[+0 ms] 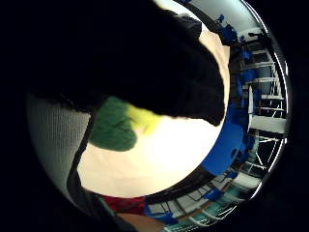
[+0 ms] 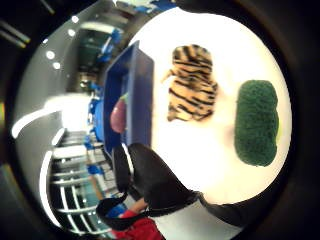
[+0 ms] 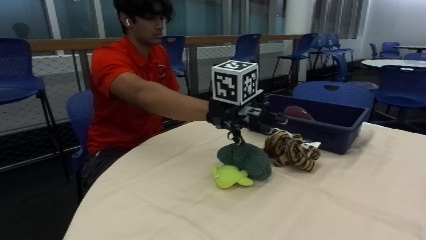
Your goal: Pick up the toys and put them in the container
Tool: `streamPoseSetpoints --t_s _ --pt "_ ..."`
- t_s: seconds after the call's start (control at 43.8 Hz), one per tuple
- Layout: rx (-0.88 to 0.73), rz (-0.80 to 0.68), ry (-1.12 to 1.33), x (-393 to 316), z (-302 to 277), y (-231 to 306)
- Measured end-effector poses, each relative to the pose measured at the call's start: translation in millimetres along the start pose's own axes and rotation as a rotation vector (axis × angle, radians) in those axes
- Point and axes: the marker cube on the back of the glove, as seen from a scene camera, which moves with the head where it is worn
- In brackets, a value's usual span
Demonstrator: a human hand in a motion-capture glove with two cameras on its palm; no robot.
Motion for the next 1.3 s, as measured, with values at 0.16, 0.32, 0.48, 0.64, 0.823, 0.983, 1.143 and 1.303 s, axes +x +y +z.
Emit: streamPoseSetpoints --t_s 0.16,0.32,0.48,0.64,0.823,0.983,1.143,1.303 --pt "-0.023 0.03 0.092 26 17 4" --pt "-0.057 0.055 0.133 42 33 6" --pt "-0.117 0.068 0.156 55 61 8" --pt "-0.169 0.051 0.169 54 77 7" --pt "-0.19 0.064 0.16 53 80 7" --pt "-0.109 0.066 0.161 47 73 7" --pt "-0.04 0.06 0.119 39 52 16" --pt "0.006 0.045 0.045 28 13 22"
